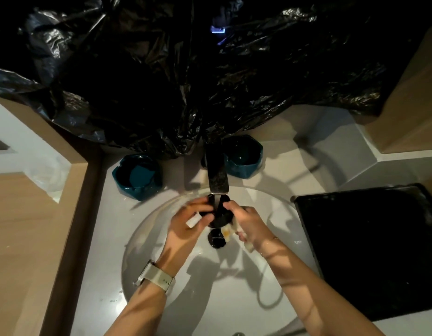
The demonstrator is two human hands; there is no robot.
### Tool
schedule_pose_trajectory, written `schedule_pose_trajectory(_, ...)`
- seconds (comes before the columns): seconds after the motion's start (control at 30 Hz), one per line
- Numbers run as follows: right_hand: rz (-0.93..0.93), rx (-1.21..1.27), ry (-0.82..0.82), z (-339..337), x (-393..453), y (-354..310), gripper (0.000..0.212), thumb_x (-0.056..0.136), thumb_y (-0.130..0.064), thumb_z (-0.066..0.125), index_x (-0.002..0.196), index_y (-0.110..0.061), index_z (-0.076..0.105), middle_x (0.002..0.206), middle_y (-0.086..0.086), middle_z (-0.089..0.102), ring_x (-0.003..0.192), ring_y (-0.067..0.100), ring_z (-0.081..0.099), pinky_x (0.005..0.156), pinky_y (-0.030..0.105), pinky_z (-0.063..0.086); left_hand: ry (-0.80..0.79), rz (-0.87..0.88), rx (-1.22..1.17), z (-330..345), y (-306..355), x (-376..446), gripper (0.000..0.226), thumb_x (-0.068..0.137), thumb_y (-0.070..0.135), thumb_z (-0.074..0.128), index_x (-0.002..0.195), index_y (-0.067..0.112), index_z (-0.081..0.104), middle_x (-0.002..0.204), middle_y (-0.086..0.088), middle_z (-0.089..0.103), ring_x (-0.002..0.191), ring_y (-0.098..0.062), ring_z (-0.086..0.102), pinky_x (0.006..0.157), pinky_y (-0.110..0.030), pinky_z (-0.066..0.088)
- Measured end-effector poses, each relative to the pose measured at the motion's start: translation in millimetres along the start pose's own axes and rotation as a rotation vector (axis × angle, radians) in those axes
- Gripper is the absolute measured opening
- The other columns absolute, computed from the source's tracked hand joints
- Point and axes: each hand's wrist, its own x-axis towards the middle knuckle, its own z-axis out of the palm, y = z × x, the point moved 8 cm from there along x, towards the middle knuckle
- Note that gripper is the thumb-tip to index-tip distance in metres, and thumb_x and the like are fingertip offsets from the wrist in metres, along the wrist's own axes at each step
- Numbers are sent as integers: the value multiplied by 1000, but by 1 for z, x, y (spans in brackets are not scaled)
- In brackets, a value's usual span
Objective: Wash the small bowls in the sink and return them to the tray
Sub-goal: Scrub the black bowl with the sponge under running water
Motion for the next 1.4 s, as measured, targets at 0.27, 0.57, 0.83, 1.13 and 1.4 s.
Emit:
schedule_pose_trajectory(0.27, 68, 46, -84, 5, -8, 9, 47, 81, -56, 59, 102, -15, 60, 85, 3, 59, 54, 8, 45, 45, 19, 35, -300, -696, -719, 28, -35, -19, 44, 100, 42, 43, 125, 11, 61, 122, -17, 68, 115, -31, 65, 97, -43, 53)
schedule_pose_trajectory(0.57, -171, 292, -43, -19, -16, -3, 25, 78, -22, 54, 94, -6, 44, 66, 10, 54, 50, 27, 42, 43, 34, 28, -147, -463, -651, 12, -27, -6, 32, 98, 18, 54, 118, -4, 64, 107, -16, 73, 100, -28, 70, 97, -43, 54)
schedule_pose_trajectory(0.83, -576, -393, 96, 7, -18, -53, 19, 80, -6, 70, 98, -5, 65, 84, -4, 58, 74, 11, 56, 68, 9, 43, -171, -485, -541, 24, -29, -11, 34, 98, 28, 55, 108, -1, 70, 103, -18, 73, 100, -29, 70, 95, -43, 51)
schedule_pose_trajectory(1.13, -710, -1130, -18, 32, -2, -45, 26, 81, -29, 51, 89, -19, 73, 91, -4, 67, 93, 20, 55, 84, 26, 39, -123, -500, -587, 20, -39, -17, 34, 94, 25, 60, 115, 0, 68, 109, -21, 72, 105, -34, 69, 89, -39, 57)
schedule_pose_trajectory(1.4, -619, -687, -126, 30, -9, -48, 9, 83, -12, 69, 89, -11, 74, 85, 2, 71, 82, 16, 64, 80, 23, 47, -145, -508, -529, 21, -32, -10, 31, 95, 28, 60, 115, 7, 71, 106, -19, 73, 101, -30, 71, 88, -37, 57)
